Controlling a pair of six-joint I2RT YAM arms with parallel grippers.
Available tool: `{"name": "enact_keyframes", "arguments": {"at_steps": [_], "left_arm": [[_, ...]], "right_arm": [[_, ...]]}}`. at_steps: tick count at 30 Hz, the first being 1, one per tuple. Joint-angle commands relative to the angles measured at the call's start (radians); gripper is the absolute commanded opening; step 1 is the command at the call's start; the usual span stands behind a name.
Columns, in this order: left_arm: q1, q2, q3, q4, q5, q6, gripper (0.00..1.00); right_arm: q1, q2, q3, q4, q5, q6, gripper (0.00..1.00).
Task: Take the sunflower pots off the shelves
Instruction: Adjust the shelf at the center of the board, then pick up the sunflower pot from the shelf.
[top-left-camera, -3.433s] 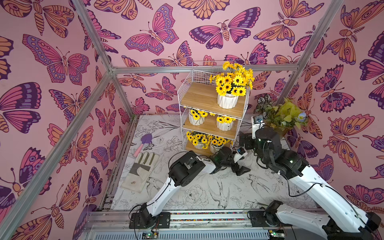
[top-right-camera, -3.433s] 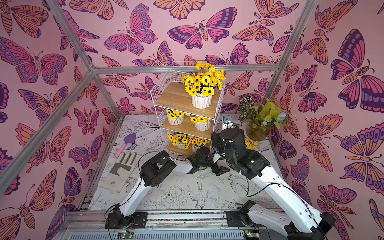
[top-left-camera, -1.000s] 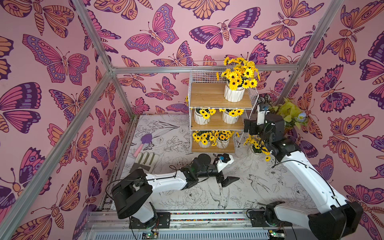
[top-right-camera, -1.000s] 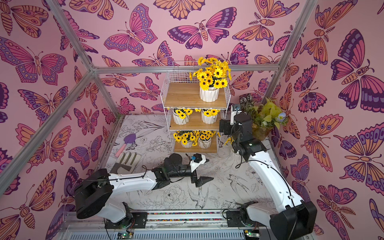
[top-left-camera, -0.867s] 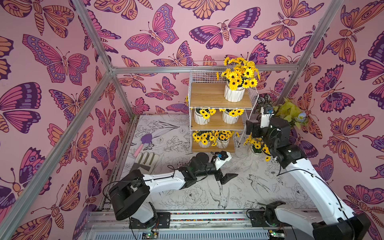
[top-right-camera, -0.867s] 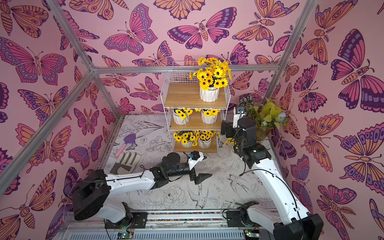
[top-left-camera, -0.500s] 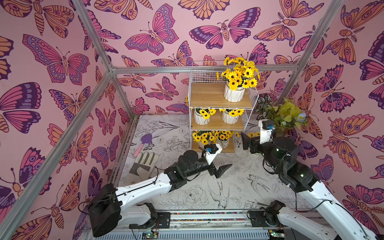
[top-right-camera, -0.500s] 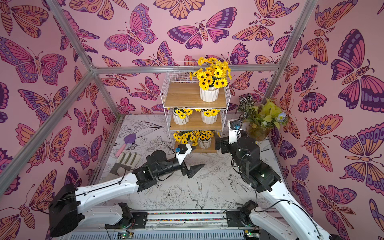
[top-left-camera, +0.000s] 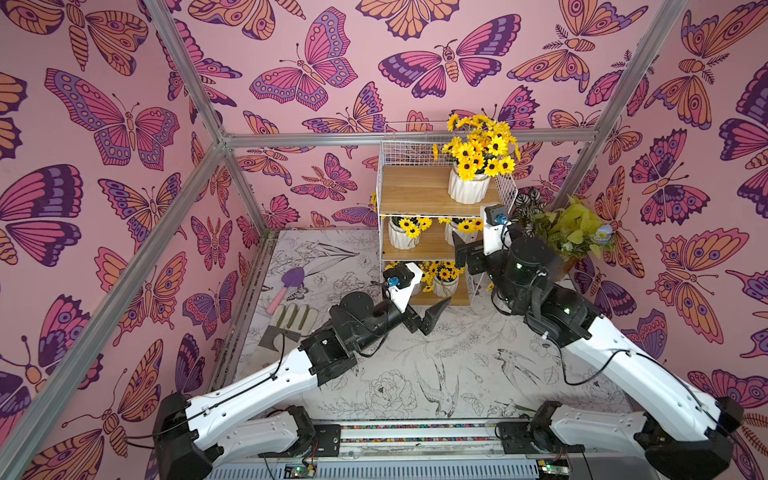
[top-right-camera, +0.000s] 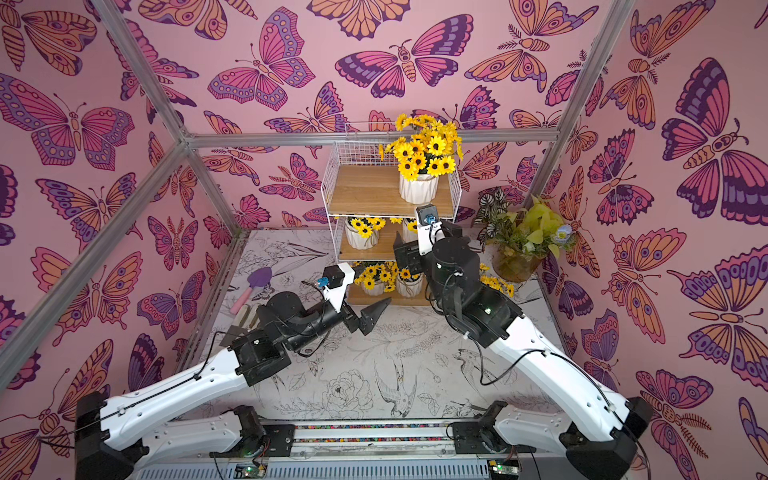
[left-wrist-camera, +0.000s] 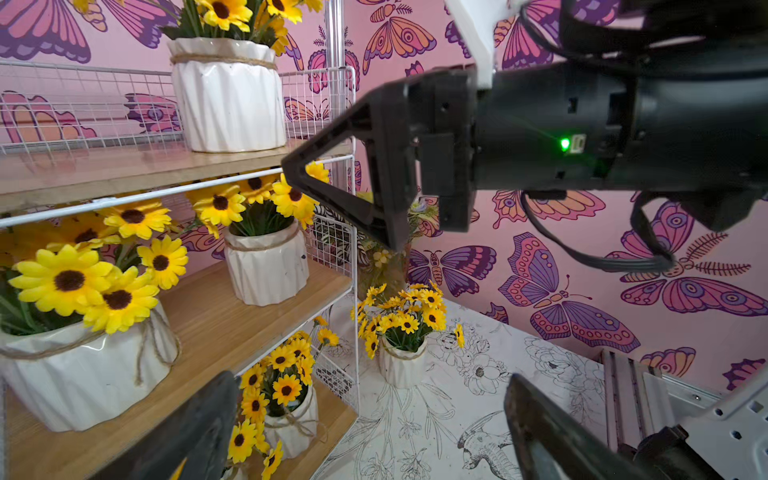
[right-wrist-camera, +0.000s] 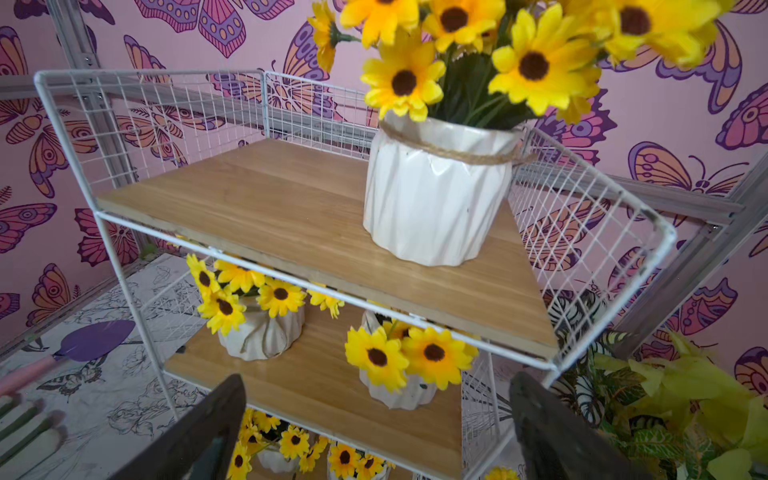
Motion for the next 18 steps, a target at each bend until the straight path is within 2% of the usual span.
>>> {"name": "enact_keyframes", "arguments": {"at_steps": [1, 8, 18], "left_arm": [[0.010, 0.000, 0.037, -0.029, -0.030, 0.023, 1.00], [0.030, 0.009, 0.051, -0.029, -0.008, 0.007, 1.00], [0.083, 0.014, 0.051, -0.038, 0.036, -0.035, 1.00]], "right_arm": [[0.006, 0.053, 0.076, 0.094, 0.054, -0.062, 0.99], [-0.018, 0.185, 0.175, 0.143, 0.100, -0.074, 0.99], [-0.134, 0.295, 0.278, 0.114, 0.048, 0.015, 0.99]]}}
